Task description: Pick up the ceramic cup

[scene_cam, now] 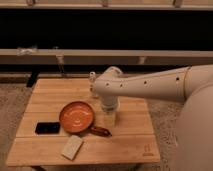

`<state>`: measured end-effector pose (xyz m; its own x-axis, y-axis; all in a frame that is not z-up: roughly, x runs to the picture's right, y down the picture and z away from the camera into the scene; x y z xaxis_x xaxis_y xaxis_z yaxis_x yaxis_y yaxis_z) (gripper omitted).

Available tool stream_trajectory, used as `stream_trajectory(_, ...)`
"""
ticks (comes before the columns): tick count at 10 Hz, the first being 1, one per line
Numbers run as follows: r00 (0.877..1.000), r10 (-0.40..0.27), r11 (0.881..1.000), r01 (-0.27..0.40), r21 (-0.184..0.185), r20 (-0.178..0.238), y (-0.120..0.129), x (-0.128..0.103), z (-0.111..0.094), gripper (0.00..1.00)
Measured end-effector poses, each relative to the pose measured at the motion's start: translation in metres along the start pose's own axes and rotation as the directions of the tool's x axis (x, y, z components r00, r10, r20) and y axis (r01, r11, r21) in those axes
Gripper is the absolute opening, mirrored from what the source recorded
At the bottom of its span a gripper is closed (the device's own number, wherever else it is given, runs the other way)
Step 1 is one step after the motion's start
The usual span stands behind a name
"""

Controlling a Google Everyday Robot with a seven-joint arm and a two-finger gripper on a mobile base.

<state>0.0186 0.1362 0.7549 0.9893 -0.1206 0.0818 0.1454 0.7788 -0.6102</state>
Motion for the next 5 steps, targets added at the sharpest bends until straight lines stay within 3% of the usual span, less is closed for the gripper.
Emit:
stream_trajectory(3,0.999,0.036,0.999,-0.036,-0.03,-0.016,-0.006,0.011,0.028,0.8)
stream_trajectory(5,0.998,0.061,0.997,-0.062,-0.048,-0.03,-0.008,0.019,0.039,0.72)
